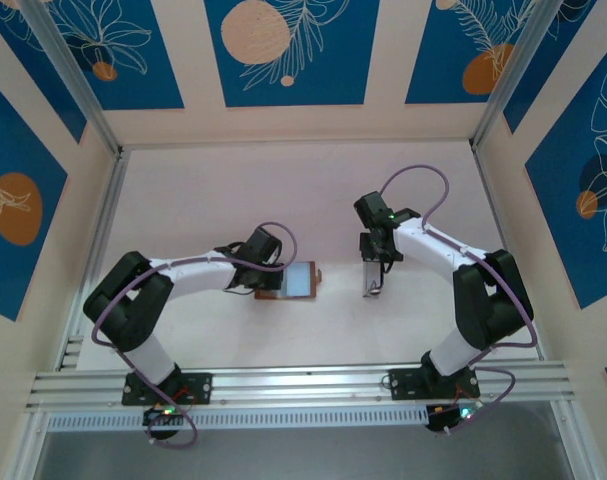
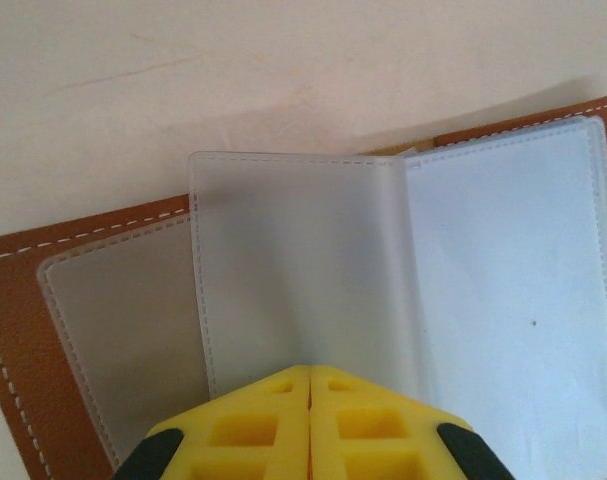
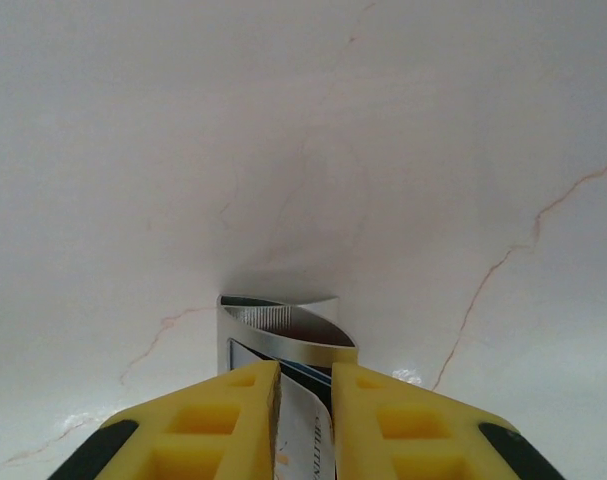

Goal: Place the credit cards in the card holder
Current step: Pick up the credit card from the storage box.

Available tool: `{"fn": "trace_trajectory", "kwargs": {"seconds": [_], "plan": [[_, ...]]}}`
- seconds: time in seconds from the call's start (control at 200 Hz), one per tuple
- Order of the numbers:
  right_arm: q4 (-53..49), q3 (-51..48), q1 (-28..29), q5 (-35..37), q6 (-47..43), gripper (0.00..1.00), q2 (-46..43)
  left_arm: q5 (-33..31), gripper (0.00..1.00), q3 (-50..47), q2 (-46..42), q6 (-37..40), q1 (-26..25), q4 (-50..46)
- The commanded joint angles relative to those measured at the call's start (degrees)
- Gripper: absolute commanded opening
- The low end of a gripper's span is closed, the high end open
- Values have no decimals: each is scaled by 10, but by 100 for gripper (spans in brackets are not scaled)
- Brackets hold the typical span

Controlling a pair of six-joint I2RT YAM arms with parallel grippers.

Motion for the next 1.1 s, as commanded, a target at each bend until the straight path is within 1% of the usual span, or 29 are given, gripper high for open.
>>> {"fn": "trace_trajectory", "kwargs": {"seconds": [0.0, 0.29, 0.71, 0.83, 0.98, 1.095], "plan": [[-8, 9, 6, -16, -7, 21, 1, -2, 7, -24, 24, 0, -5, -57], [-29, 7, 13, -27, 2, 21, -1, -2, 7, -27, 22, -1, -5, -54], [-70, -10, 37, -30, 32, 20, -26, -2, 7, -29, 18, -1, -5, -53], [-76, -17, 41, -32, 39, 16, -30, -1, 7, -31, 15, -2, -5, -52], [-83, -20, 42, -27, 48, 5, -36, 0, 7, -31, 8, -1, -5, -54], [-90, -14, 43, -26, 50, 0, -46, 12, 7, -25, -4, 3, -4, -62]]}}
